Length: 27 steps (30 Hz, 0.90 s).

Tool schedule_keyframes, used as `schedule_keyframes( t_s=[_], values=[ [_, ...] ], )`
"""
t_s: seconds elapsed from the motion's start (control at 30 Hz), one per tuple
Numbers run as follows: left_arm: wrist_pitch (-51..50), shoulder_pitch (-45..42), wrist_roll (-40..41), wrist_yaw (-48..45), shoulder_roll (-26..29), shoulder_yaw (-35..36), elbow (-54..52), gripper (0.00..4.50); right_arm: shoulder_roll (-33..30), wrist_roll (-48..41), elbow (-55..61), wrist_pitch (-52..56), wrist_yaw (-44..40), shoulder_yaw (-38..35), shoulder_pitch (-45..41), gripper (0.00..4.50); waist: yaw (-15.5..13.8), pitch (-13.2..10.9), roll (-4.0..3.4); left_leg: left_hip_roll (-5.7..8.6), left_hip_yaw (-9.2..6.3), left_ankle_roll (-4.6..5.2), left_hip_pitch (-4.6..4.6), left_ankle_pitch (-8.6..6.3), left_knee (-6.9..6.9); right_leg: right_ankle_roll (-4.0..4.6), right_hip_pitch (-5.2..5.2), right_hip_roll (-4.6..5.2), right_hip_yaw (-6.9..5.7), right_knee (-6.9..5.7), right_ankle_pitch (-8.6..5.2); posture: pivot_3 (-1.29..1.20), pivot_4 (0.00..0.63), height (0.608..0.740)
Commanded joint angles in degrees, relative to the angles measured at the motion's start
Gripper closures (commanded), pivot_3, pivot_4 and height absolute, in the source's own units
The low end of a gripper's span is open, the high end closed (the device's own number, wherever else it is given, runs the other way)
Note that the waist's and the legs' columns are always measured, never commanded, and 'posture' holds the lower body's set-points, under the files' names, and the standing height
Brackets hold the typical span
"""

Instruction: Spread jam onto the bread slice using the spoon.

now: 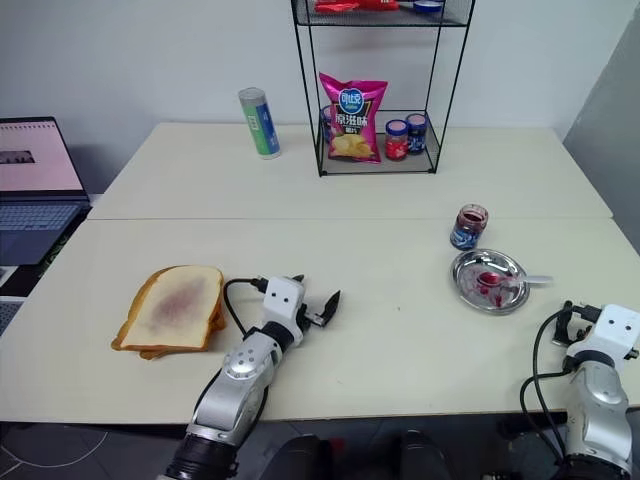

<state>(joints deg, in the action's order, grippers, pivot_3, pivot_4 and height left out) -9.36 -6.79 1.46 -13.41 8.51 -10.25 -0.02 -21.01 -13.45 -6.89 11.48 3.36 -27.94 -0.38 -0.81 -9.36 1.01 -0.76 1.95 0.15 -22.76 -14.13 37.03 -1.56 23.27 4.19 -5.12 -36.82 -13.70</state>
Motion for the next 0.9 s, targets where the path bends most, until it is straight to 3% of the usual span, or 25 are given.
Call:
schedule_keyframes(
  t_s=[0.03, 0.43, 0.73, 0.9],
  values=[
    [-0.5, 3.1, -1.9, -1.2, -0.2, -3.3, -0.7, 0.00, -0.8, 0.3, 1.1, 2.4, -0.9, -0.4, 1.6, 0.03, -0.2, 0.0, -0.08, 0.01, 0.00, 0.00, -0.01, 0.00, 0.00, 0.01, 0.00, 0.00, 0.00, 0.01, 0.00, 0.00, 0.150, 0.740],
    [0.1, 1.1, -2.8, -5.0, -1.0, -6.2, 0.5, 0.00, -0.3, 0.0, -0.6, 2.9, 0.3, -1.6, -0.3, 0.03, -0.5, 0.1, -0.07, 0.05, -0.03, 0.02, 0.00, -0.01, 0.04, 0.01, -0.05, 0.01, 0.00, 0.04, -0.01, 0.00, 0.150, 0.740],
    [0.2, -0.4, -2.1, -9.7, 0.5, -6.7, 0.8, 0.00, 3.5, 0.6, -0.7, 0.5, 2.5, -0.8, -0.6, 0.03, -0.5, 0.1, -0.05, 0.04, -0.06, 0.03, -0.01, -0.01, 0.13, -0.03, -0.08, 0.02, -0.01, 0.01, 0.01, 0.00, 0.150, 0.740],
    [0.2, 1.5, -2.7, -14.9, 3.9, -9.2, -2.5, 0.00, 3.9, 1.6, -0.7, 0.2, 2.9, -0.5, -1.0, 0.03, -0.5, 0.1, -0.04, 0.05, -0.05, 0.02, -0.01, -0.01, 0.11, -0.02, -0.07, 0.01, 0.00, 0.03, 0.01, 0.00, 0.150, 0.740]
  ],
)
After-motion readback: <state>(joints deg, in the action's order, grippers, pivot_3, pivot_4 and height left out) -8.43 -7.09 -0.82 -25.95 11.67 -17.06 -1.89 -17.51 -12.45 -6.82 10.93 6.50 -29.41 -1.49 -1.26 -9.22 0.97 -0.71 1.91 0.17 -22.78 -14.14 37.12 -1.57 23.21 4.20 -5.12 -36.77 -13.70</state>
